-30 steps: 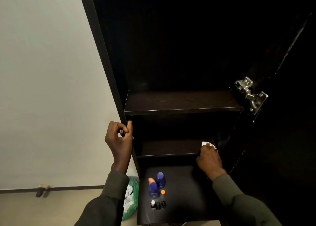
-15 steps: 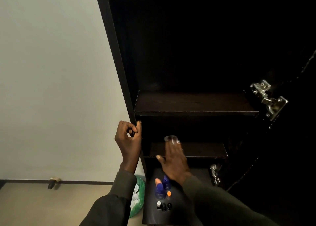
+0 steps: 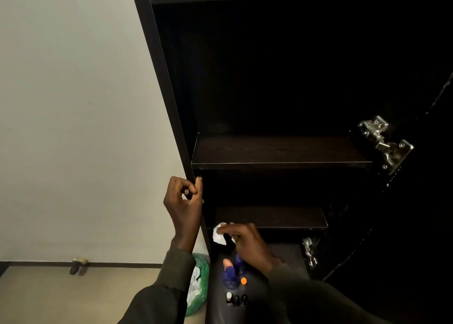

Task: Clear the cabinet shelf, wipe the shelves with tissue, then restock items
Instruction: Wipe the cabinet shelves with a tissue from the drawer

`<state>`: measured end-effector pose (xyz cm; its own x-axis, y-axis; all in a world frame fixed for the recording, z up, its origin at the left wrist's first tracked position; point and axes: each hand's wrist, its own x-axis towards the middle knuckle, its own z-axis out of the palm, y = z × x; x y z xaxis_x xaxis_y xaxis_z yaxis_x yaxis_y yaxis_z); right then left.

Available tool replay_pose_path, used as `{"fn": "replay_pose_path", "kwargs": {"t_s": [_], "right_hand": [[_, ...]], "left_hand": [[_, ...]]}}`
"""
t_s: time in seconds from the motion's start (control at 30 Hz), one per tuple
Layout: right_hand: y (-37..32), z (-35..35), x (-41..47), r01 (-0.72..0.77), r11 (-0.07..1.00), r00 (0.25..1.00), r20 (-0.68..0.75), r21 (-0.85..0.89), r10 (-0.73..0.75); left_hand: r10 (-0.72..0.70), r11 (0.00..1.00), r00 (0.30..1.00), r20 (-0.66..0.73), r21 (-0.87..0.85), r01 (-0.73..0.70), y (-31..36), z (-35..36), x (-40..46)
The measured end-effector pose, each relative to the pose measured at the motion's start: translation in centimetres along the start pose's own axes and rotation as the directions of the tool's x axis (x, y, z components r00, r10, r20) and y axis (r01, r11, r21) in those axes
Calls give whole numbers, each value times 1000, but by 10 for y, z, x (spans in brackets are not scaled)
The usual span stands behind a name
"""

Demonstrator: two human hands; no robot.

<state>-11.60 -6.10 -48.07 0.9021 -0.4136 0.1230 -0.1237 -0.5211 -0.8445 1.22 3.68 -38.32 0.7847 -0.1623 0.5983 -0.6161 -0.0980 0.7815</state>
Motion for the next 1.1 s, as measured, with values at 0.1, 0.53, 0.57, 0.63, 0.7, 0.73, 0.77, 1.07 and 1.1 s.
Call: {"fn": "replay_pose_path", "kwargs": {"t_s": [0.1, 0.53, 0.57, 0.63, 0.7, 0.73, 0.77, 1.07, 1.1], "right_hand": [[-10, -25, -17, -179, 873, 977, -26, 454, 214], [79, -92, -58, -470, 811, 798, -561, -349, 221], [81, -86, -56, -496, 775, 794, -566, -391, 222], [77, -73, -50, -532, 688, 798, -564, -494, 212], [67, -56, -45, -475, 653, 849, -503, -590, 164], [62, -44, -42, -422, 652, 883, -450, -630, 137], [58, -31, -39, -357, 657, 914, -394, -664, 99], [-2, -1, 7, 146, 891, 985, 148, -429, -90], [-3, -11, 9, 122, 922, 988, 132, -366, -78]], "left_hand": [[3, 1000, 1000, -1, -3, -3, -1, 0, 0], [-18, 1000, 1000, -5, -25, 18, 2, 1, 0], [-17, 1000, 1000, -3, -22, 17, 2, 1, 0], [-14, 1000, 1000, -2, -18, 14, 3, 1, 1], [-16, 1000, 1000, -2, -26, 16, 4, 1, 0], [-15, 999, 1000, -2, -32, 15, 3, 1, 0], [-16, 999, 1000, -1, -35, 16, 3, 1, 0], [-10, 1000, 1000, 0, -22, 10, 2, 0, 0], [-13, 999, 1000, -1, -34, 13, 2, 0, 0]]}}
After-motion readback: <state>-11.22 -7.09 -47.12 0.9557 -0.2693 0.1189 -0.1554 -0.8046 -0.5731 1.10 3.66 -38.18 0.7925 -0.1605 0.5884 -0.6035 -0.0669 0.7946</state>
